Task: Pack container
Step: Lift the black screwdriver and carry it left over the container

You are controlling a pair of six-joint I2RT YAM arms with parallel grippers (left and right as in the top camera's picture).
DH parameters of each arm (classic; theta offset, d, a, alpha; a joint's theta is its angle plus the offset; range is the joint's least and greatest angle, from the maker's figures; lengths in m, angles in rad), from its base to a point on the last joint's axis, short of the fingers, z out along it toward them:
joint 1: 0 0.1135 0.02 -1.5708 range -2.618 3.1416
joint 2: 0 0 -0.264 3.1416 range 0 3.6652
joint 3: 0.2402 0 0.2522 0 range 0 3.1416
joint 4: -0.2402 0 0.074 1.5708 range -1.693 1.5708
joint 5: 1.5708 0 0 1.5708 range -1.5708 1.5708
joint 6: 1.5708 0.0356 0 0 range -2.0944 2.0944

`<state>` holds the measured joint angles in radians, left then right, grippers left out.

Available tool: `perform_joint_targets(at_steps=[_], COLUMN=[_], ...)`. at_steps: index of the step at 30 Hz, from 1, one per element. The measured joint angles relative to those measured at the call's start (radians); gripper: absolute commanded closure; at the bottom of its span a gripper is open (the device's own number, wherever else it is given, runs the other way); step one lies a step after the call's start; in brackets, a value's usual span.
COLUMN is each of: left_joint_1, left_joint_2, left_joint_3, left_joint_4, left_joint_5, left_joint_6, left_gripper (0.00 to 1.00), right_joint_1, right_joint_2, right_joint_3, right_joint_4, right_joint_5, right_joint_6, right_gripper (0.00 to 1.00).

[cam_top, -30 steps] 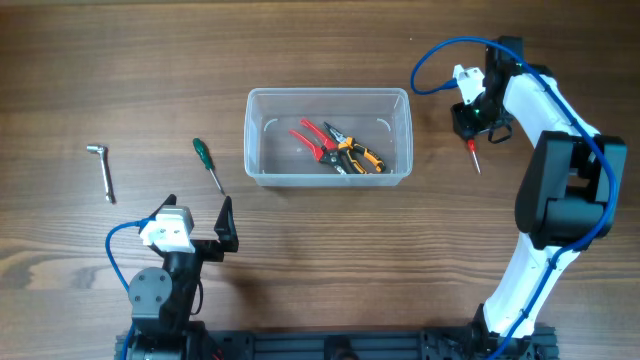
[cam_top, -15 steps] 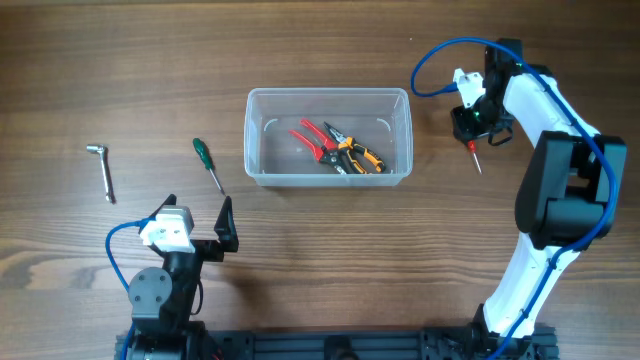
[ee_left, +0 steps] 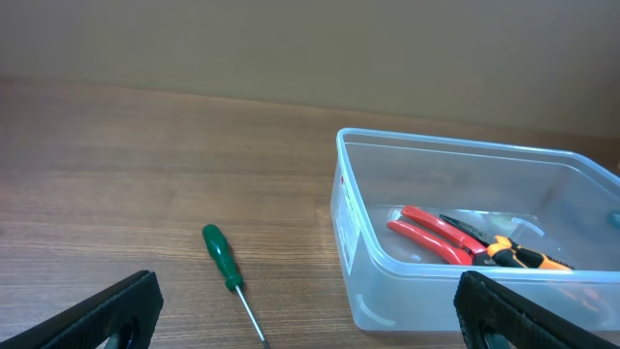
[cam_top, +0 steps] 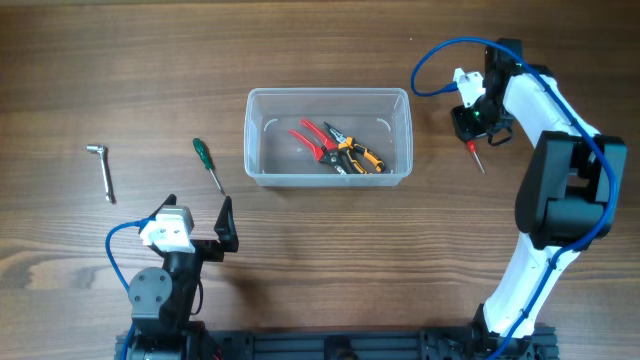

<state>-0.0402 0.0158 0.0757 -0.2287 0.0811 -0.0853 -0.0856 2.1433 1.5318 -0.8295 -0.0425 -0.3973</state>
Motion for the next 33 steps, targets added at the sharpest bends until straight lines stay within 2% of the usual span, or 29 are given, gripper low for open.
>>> perform_joint_targets(at_steps=[10,15,20,27,33], left_joint_1=[0.000,0.000,0.000,0.000,0.000], left_joint_2=[0.000,0.000,0.000,0.000,0.000], left_joint_3=[0.000,0.000,0.000,0.000,0.000], left_joint_4=[0.000,0.000,0.000,0.000,0.000], left_joint_5=[0.000,0.000,0.000,0.000,0.000], left_joint_6=[0.000,0.000,0.000,0.000,0.000], left_gripper=[0.00,0.00,0.00,0.00,0.00], right_joint_1=[0.000,0.000,0.000,0.000,0.015], right_joint_2=[0.000,0.000,0.000,0.003,0.005], right_joint_3=[0.000,0.000,0.009,0.195,0.442], right_joint_4=[0.000,0.001,-0.004,-0.106,-0.266], right_joint_5=[0.010,0.010,0.011,0.013,-0.054], right_joint_6=[0.003,0.003,0.014,0.020,0.021], right_gripper=[0.87,0.95,0.96,0.96,0.96])
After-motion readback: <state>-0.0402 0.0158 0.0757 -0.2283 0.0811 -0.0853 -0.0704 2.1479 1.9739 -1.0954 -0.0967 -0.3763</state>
